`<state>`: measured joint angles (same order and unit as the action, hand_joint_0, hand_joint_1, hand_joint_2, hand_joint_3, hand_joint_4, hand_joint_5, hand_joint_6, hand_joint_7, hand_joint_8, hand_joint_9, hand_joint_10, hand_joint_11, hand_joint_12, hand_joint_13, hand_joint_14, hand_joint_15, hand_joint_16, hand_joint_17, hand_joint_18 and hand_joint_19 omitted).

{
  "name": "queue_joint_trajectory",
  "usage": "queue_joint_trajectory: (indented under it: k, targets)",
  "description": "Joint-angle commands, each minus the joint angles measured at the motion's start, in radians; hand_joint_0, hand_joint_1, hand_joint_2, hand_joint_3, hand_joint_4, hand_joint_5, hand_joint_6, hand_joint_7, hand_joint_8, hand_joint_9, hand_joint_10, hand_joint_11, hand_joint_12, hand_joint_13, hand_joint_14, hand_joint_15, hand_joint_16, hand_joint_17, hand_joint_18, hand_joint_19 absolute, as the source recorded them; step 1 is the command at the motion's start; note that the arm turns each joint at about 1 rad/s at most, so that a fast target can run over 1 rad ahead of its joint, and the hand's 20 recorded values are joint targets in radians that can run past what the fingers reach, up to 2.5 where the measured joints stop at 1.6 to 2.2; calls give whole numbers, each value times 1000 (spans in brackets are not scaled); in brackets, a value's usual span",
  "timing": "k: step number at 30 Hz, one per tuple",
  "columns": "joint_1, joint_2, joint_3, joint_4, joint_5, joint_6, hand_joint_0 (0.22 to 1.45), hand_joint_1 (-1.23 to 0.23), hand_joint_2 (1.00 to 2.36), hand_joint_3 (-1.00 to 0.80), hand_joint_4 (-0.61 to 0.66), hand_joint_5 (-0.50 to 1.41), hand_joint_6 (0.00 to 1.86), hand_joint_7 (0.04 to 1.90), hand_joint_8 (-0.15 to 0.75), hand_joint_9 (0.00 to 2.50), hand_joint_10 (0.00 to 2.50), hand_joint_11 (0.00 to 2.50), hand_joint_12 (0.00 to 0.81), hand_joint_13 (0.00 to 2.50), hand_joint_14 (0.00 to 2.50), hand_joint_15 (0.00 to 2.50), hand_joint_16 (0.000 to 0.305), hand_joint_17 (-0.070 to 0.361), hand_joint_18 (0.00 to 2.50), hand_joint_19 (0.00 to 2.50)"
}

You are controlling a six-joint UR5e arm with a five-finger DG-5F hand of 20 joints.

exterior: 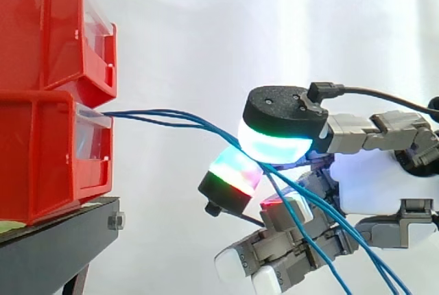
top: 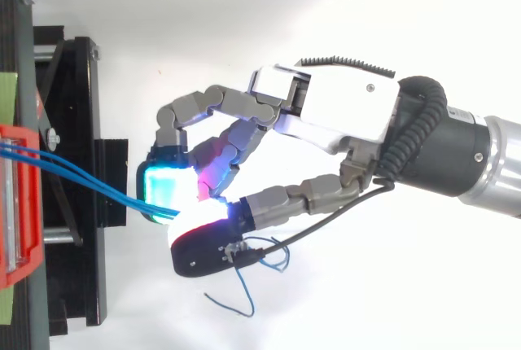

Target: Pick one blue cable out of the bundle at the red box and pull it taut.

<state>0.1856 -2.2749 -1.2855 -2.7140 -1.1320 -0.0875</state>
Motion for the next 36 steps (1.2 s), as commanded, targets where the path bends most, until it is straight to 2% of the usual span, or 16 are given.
queue_joint_trajectory:
  k: [1,2,3,6,9,10,11,13,16,24,29,36]
  targets:
    - [0,0,0,0,0,0,536,-692,1021,-17,49,-55,680,1227,350,1270,18,1063,497,862,6,257,69,156,816,252]
    - [0,0,0,-1,0,0,539,-699,1023,-13,46,-52,662,1261,348,1262,15,1075,491,853,8,259,68,152,800,260]
    - [0,0,0,-3,0,0,543,-712,1026,-17,26,-43,603,1423,343,1245,19,1102,479,843,7,271,65,146,778,282]
    - [0,0,0,-3,0,0,549,-739,1031,-4,10,-60,612,1437,320,1202,21,1201,458,813,8,289,60,134,737,301]
    - [0,0,0,-3,0,0,545,-741,1031,11,24,-62,618,1406,310,1193,18,1154,454,806,8,280,60,134,735,294]
    - [0,0,0,-3,1,0,542,-730,1030,27,86,-48,582,1437,310,1207,17,1067,460,814,9,266,61,138,751,284]
    - [0,0,0,-4,1,0,543,-718,1029,36,161,-17,505,1552,308,1220,17,1014,465,813,7,254,63,143,759,284]
    - [0,0,0,-3,0,0,545,-714,1029,37,233,-13,500,1515,305,1239,17,991,466,816,7,255,64,145,766,281]
    - [0,0,0,-3,1,-1,556,-709,1024,32,259,-14,502,1463,315,1258,17,991,474,826,7,256,66,149,788,278]
    - [0,0,0,-3,1,-3,571,-736,1028,6,204,-41,506,1519,336,1158,17,1202,469,784,8,283,62,140,753,299]
    - [0,0,0,-4,1,-5,569,-789,1029,3,211,-93,606,1363,347,1100,15,1265,463,741,10,287,60,136,723,319]
    - [0,0,0,-3,1,-5,571,-828,1030,18,231,-128,690,1320,360,1074,13,1270,467,729,8,287,61,137,729,317]
